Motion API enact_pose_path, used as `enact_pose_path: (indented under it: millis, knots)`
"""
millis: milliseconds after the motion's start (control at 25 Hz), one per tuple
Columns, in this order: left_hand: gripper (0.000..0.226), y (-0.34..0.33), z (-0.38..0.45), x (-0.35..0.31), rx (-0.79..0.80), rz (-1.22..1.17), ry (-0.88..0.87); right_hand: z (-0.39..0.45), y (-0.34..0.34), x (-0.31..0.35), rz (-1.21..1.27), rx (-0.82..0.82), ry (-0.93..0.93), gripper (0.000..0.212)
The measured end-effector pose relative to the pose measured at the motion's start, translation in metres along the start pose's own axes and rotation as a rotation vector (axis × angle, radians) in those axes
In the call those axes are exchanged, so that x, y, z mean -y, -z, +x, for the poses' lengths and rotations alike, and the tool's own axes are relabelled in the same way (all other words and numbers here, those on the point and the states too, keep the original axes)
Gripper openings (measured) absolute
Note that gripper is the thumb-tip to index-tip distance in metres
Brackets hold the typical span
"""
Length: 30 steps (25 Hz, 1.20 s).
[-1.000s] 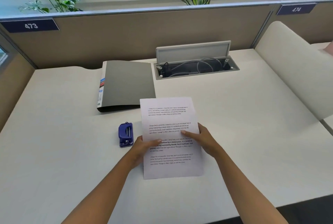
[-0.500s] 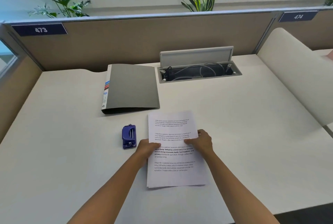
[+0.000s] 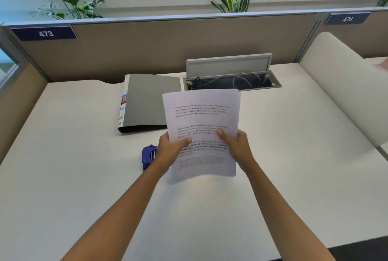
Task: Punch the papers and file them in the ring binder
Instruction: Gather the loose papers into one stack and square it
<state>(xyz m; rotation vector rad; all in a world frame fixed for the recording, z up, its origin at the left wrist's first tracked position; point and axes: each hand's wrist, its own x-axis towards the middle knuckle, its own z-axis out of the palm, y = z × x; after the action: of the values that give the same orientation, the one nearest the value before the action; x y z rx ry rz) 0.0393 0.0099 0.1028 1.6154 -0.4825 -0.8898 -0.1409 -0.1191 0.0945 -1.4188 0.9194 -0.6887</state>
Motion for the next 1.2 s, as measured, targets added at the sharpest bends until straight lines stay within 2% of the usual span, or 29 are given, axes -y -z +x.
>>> enact_pose_path:
  millis: [160, 320, 440, 560, 840, 1080, 1200]
  knots:
    - [0.032, -0.004, 0.0, -0.027, -0.052, 0.011, -0.181, 0.004, -0.003, 0.029, 0.046, -0.02, 0.133, 0.012]
    - [0.029, -0.001, -0.004, -0.037, 0.0, -0.014, -0.228, 0.001, 0.001, 0.032, 0.084, 0.047, 0.144, 0.02]
    - [0.033, 0.0, -0.004, -0.037, 0.03, -0.011, -0.237, 0.0, 0.003, 0.023, 0.104, 0.054, 0.121, 0.027]
    - [0.034, -0.004, -0.006, -0.034, 0.016, -0.029, -0.229, -0.001, 0.0, 0.017, 0.111, 0.022, 0.1, 0.023]
    - [0.033, -0.003, 0.0, -0.04, -0.021, -0.092, -0.246, 0.004, -0.003, 0.025, 0.109, 0.025, 0.187, 0.019]
    - [0.03, -0.008, -0.005, -0.023, -0.027, -0.089, -0.224, 0.0, -0.008, 0.002, 0.213, -0.026, 0.031, 0.029]
    - [0.031, -0.007, -0.004, -0.027, -0.014, -0.093, -0.262, 0.001, -0.005, 0.004, 0.205, -0.011, 0.043, 0.024]
